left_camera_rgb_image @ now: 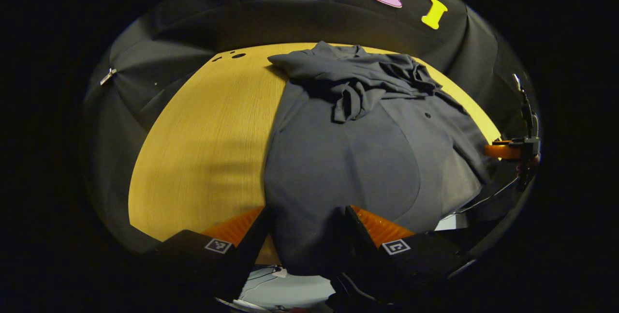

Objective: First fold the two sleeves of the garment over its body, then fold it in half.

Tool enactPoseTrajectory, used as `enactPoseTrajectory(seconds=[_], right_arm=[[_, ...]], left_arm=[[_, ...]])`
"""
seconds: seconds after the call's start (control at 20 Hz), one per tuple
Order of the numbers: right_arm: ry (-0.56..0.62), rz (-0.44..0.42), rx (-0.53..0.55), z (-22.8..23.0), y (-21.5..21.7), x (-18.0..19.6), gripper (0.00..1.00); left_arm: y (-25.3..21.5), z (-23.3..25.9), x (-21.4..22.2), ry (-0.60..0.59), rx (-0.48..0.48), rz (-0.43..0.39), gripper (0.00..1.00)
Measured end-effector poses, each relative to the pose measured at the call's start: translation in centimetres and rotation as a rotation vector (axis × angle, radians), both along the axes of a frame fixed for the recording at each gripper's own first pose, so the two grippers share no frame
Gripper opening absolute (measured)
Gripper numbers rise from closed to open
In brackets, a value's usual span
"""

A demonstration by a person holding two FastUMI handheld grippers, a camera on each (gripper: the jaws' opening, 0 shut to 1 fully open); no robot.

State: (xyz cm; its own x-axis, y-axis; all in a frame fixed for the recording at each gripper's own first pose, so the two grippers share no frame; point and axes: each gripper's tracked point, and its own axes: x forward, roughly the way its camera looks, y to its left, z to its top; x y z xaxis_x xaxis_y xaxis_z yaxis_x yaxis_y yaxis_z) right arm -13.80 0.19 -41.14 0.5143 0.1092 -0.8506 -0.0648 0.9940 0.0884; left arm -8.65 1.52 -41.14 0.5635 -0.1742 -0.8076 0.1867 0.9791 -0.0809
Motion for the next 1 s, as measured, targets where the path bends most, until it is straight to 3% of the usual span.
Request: enactPoseTrajectory(seconds=[0.3,0.4,0.55,0.65,0.8,1.0], right_arm=[[0.036,0.027,-0.024,-1.4,0.1,-0.2,1.00],[0.029,0.065,-0.008,-1.3,1.0,0.1,0.96],[0.011,0.145,-0.021,-1.0,3.4,1.2,0.11],[0.004,0.167,-0.012,-1.1,4.5,1.7,0.05],[-0.012,0.145,0.059,-0.3,5.6,2.4,0.05],[-0.092,0.107,0.106,2.7,5.7,4.1,0.05]], left_arm=[[-0.3,-0.1,-0.2,0.030,0.021,0.020,0.98],[-1.7,-0.1,0.1,0.024,0.011,-0.042,0.92],[-3.8,-0.1,2.1,-0.013,-0.013,-0.042,0.16],[-4.1,0.1,2.6,0.016,-0.041,-0.014,0.06],[-3.5,1.2,3.3,0.043,-0.118,0.062,0.06],[-2.9,4.4,4.3,-0.023,-0.135,0.083,0.06]])
